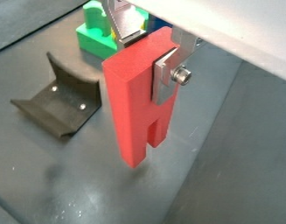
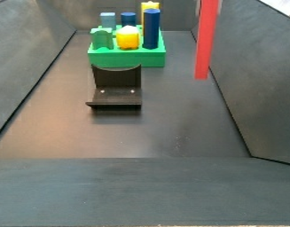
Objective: Pick up the double-square object. Move up. Move to above the board. Insert the double-square object.
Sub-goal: Move to above the board.
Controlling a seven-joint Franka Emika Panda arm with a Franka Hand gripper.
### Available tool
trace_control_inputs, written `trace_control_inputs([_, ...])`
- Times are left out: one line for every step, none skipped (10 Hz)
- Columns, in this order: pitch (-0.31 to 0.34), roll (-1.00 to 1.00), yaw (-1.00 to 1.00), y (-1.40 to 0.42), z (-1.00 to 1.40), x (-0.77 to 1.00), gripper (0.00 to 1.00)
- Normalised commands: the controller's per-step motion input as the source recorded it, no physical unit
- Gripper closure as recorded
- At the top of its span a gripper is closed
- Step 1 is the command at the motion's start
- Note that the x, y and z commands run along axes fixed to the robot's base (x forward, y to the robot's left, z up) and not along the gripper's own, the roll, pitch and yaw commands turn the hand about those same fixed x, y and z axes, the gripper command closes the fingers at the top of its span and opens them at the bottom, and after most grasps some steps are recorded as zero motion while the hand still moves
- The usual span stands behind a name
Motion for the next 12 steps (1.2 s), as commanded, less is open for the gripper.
trace_control_inputs([0.115, -0.03, 0.02, -0.27, 1.00, 0.06, 1.00])
trace_control_inputs([0.087, -0.03, 0.02, -0.22, 1.00, 0.05, 1.00])
trace_control_inputs([0.081, -0.03, 0.02, -0.20, 1.00, 0.06, 1.00])
trace_control_inputs([0.083, -0.03, 0.02, -0.11, 0.78, 0.04, 1.00])
trace_control_inputs([0.082, -0.03, 0.02, -0.08, 0.67, 0.04, 1.00])
trace_control_inputs([0.082, -0.03, 0.02, -0.05, 0.45, 0.03, 1.00])
trace_control_inputs([0.078, -0.03, 0.02, -0.03, 0.29, 0.02, 1.00])
trace_control_inputs([-0.218, 0.06, 0.67, -1.00, 0.08, 0.20, 1.00])
trace_control_inputs([-0.222, 0.07, 0.66, -1.00, 0.06, 0.20, 1.00])
trace_control_inputs([-0.169, 0.11, 0.44, -1.00, 0.06, 0.20, 1.00])
trace_control_inputs([-0.101, 0.04, 0.23, -1.00, 0.06, 0.20, 1.00])
trace_control_inputs([-0.049, 0.04, 0.13, -1.00, 0.06, 0.21, 1.00])
